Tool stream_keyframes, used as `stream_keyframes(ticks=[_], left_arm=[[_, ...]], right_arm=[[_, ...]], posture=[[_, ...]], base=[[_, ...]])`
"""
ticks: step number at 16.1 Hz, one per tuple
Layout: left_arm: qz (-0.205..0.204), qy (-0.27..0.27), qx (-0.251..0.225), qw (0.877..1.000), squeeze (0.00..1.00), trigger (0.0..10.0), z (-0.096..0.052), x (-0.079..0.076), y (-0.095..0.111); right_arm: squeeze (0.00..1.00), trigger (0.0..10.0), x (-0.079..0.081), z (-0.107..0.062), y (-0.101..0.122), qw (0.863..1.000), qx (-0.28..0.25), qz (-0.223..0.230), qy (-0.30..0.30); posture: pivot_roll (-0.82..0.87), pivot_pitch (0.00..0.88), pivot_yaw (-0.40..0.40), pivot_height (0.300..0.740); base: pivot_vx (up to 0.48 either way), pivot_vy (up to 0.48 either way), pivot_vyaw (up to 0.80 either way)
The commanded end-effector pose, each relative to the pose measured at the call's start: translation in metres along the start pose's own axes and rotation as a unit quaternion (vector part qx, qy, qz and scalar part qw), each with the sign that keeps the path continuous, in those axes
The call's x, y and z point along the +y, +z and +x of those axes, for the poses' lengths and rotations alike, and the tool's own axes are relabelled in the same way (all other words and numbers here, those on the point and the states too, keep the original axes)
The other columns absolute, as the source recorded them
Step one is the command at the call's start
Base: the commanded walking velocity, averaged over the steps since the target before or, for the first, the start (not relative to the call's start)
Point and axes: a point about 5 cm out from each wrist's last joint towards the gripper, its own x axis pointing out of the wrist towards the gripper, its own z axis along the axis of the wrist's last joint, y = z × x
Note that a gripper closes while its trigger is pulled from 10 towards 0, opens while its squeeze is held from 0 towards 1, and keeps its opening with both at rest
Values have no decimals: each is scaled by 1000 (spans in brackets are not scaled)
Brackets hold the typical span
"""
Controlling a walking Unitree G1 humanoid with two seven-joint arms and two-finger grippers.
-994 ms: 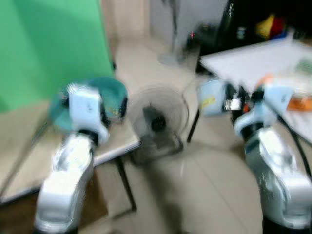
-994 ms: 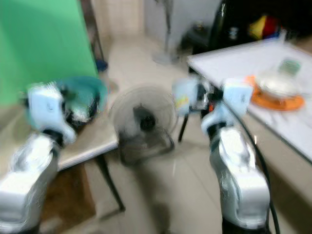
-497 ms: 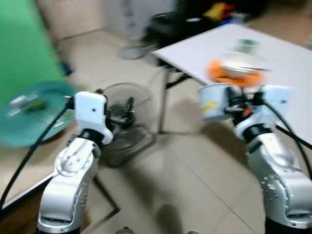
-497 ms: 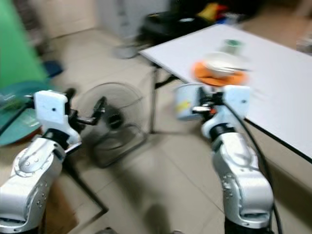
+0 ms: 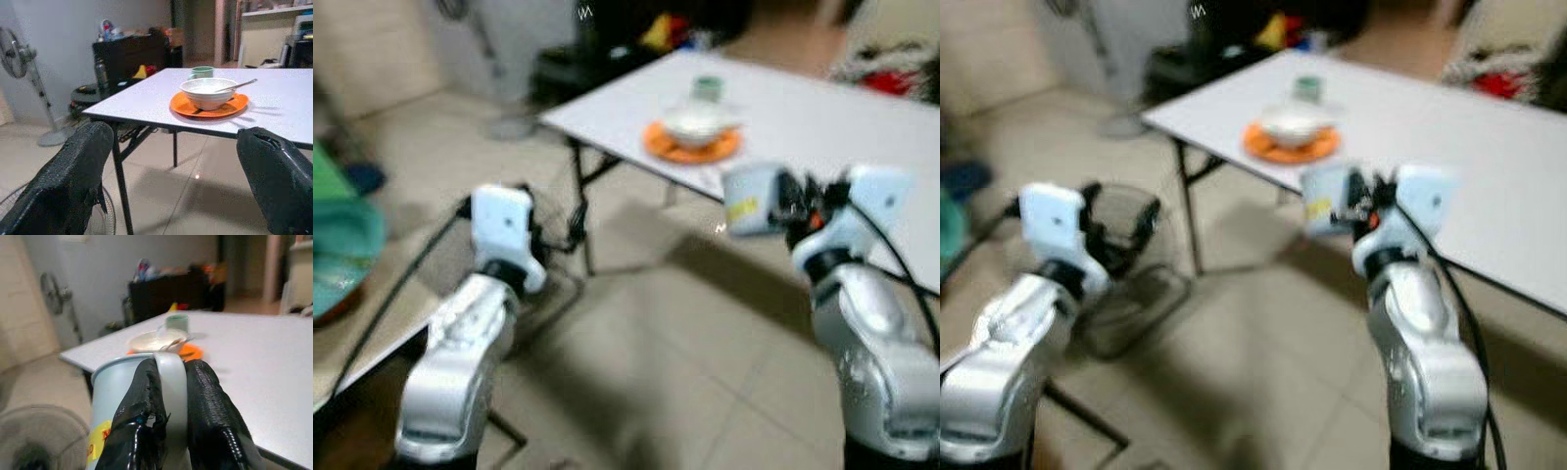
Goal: Setting the table
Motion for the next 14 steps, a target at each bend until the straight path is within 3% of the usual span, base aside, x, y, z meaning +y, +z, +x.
stream_keyframes(ticks=[1,3,6,9,12,14], left_arm=[[5,1,-8,1000,0,10000,2,4,4],[4,-4,-10,1000,0,10000,4,3,5],[3,-6,-12,1000,0,10000,3,3,5],[3,-9,-10,1000,0,10000,2,5,4],[4,-12,-8,1000,0,10000,1,6,3],[1,-19,-3,1000,0,10000,-1,3,1]], right_arm=[[0,10000,8,1,9,1000,-21,0,17],[0,10000,7,1,10,1000,-21,-2,16],[0,10000,9,1,9,1000,-21,-4,20],[0,10000,11,0,9,1000,-19,-3,24],[0,10000,10,-2,7,1000,-16,-1,22],[0,10000,10,-5,7,1000,-15,0,20]], posture=[[31,0,37,740],[32,0,38,740],[34,0,34,740],[36,0,35,740],[36,0,36,740],[36,0,34,740]], base=[[326,0,0],[326,0,0],[326,0,-717],[325,0,0],[326,0,-800],[326,0,0]])
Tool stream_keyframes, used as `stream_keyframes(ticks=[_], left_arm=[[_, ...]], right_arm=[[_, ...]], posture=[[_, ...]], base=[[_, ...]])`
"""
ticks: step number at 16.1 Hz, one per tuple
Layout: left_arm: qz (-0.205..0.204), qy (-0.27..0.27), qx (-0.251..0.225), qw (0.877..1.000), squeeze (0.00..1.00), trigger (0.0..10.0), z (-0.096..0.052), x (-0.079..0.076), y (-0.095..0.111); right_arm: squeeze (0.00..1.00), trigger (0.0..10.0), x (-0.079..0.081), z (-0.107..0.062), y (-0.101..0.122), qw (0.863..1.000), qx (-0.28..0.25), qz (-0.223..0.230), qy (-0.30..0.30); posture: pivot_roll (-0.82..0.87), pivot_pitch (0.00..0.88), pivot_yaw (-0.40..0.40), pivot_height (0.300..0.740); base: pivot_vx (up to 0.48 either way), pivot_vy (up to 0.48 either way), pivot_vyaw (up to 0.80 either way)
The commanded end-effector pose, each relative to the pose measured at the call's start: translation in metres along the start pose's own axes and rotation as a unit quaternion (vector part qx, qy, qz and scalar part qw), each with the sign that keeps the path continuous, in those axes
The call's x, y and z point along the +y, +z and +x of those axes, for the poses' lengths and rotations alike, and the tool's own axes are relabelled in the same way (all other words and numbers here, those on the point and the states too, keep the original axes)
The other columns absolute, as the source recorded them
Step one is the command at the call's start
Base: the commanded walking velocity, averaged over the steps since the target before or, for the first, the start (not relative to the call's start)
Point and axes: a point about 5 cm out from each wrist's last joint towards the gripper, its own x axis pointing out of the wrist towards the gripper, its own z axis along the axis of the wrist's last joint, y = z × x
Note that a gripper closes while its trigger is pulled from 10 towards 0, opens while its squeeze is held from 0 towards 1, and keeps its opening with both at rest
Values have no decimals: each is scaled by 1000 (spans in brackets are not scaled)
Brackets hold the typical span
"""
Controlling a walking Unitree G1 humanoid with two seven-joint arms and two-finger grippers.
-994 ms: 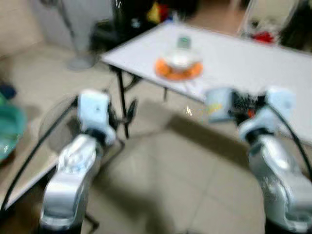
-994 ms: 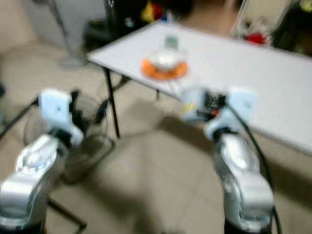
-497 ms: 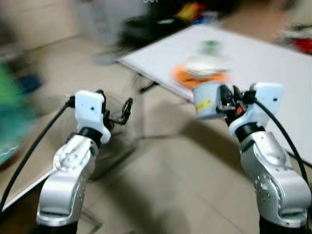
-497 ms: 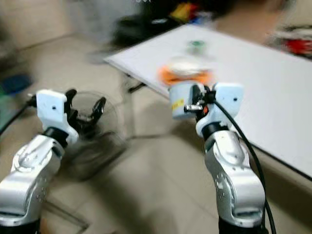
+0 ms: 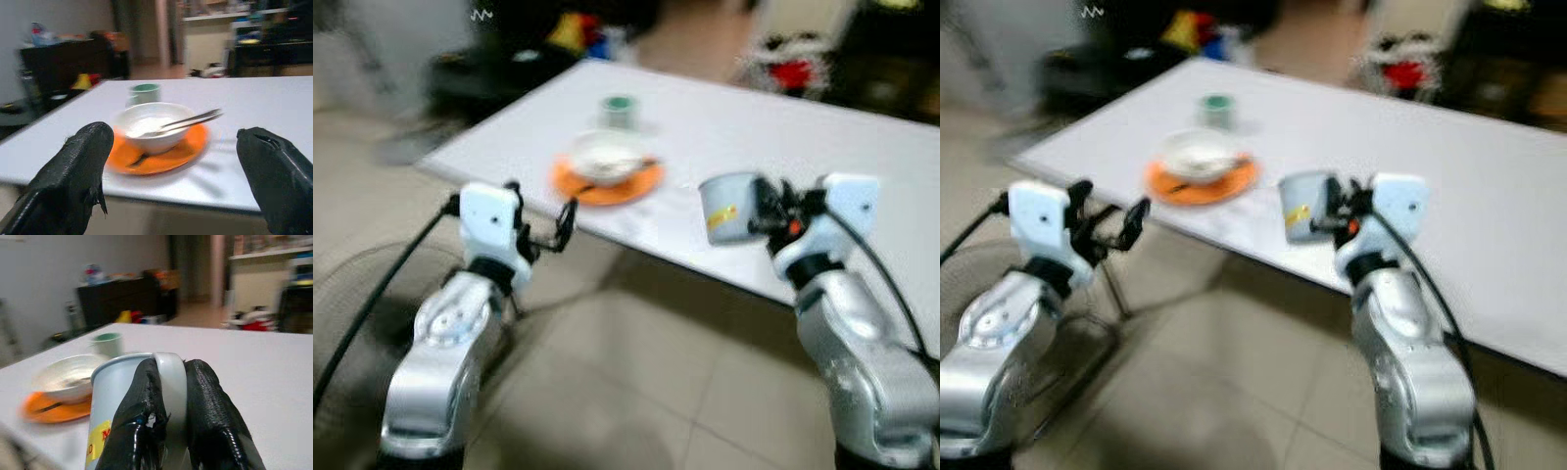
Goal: Setting the table
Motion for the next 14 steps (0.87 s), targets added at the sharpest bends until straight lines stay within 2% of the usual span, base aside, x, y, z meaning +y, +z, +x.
stream_keyframes(ticks=[1,4,8,14], left_arm=[[2,-11,0,1000,0,10000,-2,-3,1],[-3,-14,4,1000,0,10000,-6,-4,-1],[-5,-30,5,1000,0,10000,-5,-9,-2],[-12,-47,4,999,0,10000,-1,-14,-4]], right_arm=[[0,10000,-2,-1,2,1000,-3,1,-5],[0,10000,1,-3,2,1000,0,0,-1],[0,10000,0,-5,1,1000,-1,1,-6],[0,10000,-3,-9,4,1000,-5,-4,-14]], posture=[[37,0,32,740],[32,0,32,740],[21,0,44,740],[-10,0,61,740]], base=[[322,0,0],[325,0,-800],[318,0,0],[317,0,-800]])
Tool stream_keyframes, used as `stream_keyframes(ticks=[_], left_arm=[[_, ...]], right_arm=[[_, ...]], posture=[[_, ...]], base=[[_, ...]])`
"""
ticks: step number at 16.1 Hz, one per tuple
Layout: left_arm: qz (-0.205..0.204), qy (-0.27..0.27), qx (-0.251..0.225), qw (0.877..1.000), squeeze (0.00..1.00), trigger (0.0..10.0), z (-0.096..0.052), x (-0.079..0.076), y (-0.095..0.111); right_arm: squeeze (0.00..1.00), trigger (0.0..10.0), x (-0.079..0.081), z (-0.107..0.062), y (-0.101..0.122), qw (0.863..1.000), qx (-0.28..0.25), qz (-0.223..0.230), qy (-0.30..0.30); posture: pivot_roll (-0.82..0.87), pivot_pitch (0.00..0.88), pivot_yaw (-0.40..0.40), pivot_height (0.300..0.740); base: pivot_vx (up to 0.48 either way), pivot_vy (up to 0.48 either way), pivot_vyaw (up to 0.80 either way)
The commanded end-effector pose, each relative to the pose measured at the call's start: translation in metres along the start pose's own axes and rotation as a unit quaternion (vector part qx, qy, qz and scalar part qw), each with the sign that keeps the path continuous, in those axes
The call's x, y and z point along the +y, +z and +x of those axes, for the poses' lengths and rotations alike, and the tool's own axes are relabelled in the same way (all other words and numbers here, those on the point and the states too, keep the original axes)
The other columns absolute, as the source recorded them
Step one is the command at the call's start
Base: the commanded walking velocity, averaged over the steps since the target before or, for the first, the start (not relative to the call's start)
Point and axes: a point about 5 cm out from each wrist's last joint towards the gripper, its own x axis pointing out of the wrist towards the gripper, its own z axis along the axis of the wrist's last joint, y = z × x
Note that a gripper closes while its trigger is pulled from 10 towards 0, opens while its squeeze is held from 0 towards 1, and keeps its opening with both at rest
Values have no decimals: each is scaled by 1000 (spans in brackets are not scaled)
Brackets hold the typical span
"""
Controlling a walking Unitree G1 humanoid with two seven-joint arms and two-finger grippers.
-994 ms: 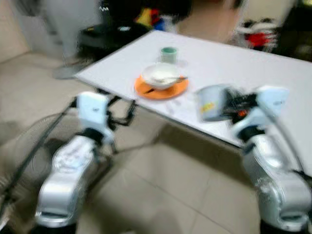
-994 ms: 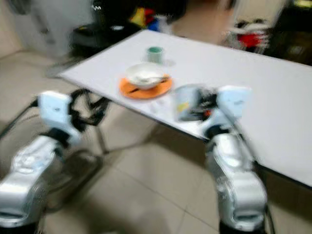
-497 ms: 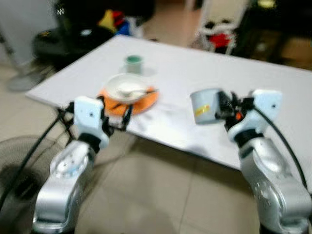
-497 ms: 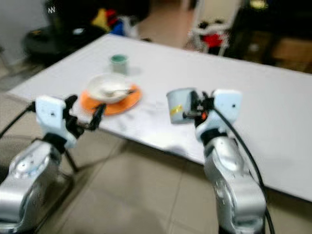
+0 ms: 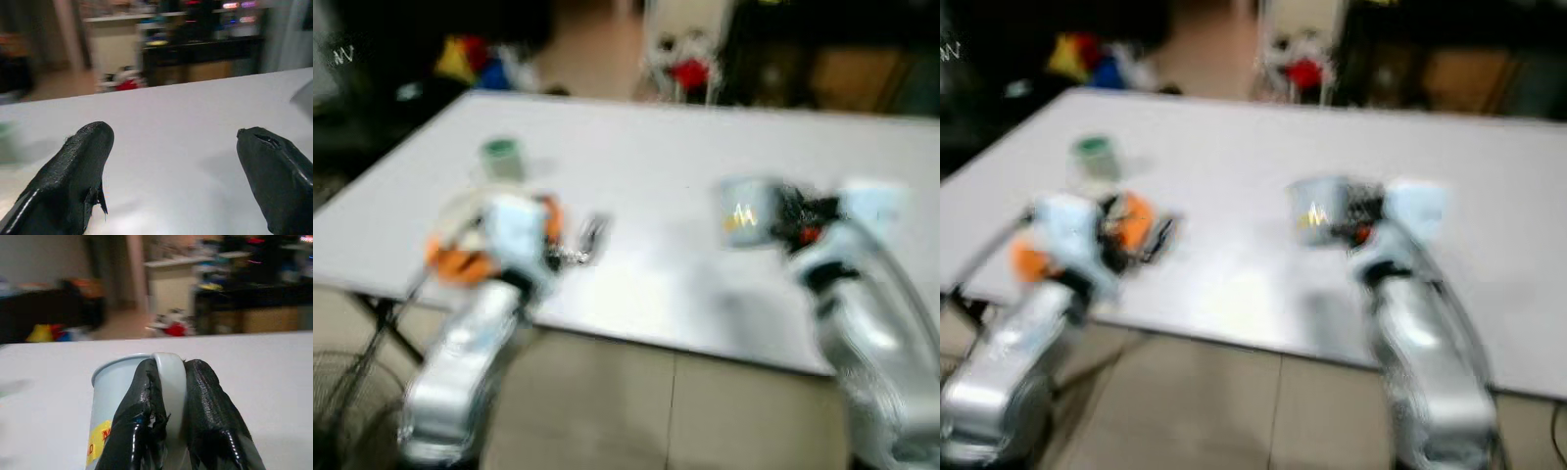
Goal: Setting the table
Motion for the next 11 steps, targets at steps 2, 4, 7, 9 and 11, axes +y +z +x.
stream_keyframes(ticks=[2,4,7,9,11], left_arm=[[7,18,1,1000,0,10000,-2,10,0],[4,19,0,1000,0,10000,-2,8,-1],[3,31,-2,1000,0,10000,-5,9,-1],[5,46,0,999,0,10000,-10,13,-2],[9,54,3,998,0,10000,-11,15,-2]], right_arm=[[0,10000,10,-1,8,1000,-17,5,24],[0,10000,9,0,9,1000,-16,1,24],[0,10000,9,2,10,999,-16,-3,39],[0,10000,13,6,9,998,-9,-4,63],[0,10000,14,9,7,997,-6,-9,78]], posture=[[-20,0,58,740],[-19,0,47,740],[-4,0,27,740],[9,0,13,740],[25,0,6,740]], base=[[307,0,-800],[307,0,-800],[299,0,-438],[276,0,0],[0,0,0]])
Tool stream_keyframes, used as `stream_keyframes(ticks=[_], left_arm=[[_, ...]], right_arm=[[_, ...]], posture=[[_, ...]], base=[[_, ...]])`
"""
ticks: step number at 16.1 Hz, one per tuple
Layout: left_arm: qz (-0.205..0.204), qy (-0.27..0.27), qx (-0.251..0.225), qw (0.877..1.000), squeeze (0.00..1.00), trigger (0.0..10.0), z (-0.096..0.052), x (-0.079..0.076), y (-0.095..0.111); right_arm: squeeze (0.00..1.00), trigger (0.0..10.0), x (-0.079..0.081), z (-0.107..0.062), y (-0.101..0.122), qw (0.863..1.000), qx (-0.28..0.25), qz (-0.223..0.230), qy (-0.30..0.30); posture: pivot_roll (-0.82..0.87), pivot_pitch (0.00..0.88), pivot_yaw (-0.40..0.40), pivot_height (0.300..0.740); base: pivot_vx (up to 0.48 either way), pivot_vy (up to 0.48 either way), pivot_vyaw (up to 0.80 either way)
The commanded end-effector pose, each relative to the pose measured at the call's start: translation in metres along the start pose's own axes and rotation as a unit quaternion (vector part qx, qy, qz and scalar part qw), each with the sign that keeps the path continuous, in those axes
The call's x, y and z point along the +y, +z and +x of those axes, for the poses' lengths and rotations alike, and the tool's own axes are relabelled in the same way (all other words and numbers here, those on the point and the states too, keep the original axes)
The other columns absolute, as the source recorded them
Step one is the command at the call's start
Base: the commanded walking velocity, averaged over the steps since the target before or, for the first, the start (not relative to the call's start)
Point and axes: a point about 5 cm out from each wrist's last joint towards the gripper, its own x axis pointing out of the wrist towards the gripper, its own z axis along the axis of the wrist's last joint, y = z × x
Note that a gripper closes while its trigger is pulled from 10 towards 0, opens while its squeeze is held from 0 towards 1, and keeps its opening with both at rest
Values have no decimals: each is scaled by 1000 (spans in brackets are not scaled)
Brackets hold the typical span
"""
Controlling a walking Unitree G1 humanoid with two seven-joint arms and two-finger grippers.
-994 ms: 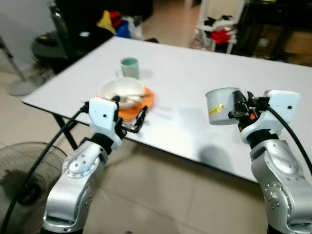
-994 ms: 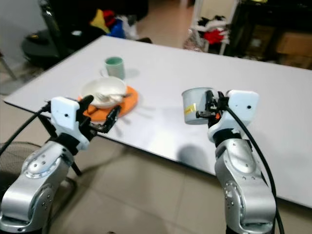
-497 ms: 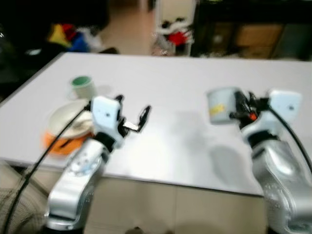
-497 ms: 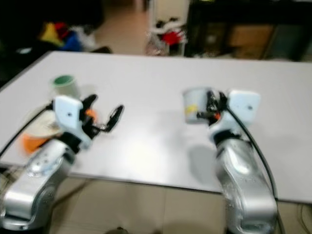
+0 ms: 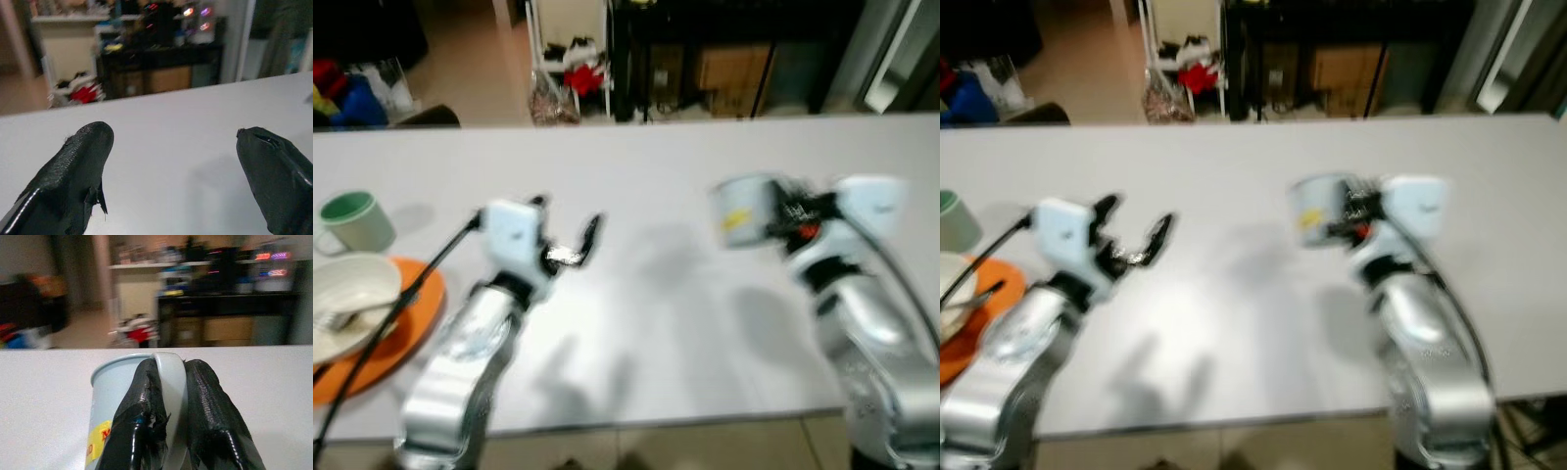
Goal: Setting the table
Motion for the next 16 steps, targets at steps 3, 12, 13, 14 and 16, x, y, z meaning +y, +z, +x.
stream_keyframes(ticks=[3,12,13,14,16], left_arm=[[4,2,-7,1000,0,10000,0,-2,4],[16,-7,3,1000,0,10000,-6,-1,6],[19,-13,4,1000,0,10000,-5,-2,7],[21,-20,2,1000,0,10000,-5,-2,8],[24,-34,0,999,0,10000,-3,-2,11]], right_arm=[[0,10000,-5,4,-1,1000,3,-2,10],[0,10000,-1,25,-17,998,7,-11,56],[0,10000,0,34,-24,998,6,-9,65],[0,10000,1,45,-30,997,8,-13,73],[0,10000,-1,66,-40,996,6,-35,81]], posture=[[37,0,2,740],[95,0,6,740],[97,0,7,740],[106,0,18,740],[112,0,26,740]], base=[[0,0,0],[0,0,178],[0,0,0],[0,0,0],[0,0,0]])
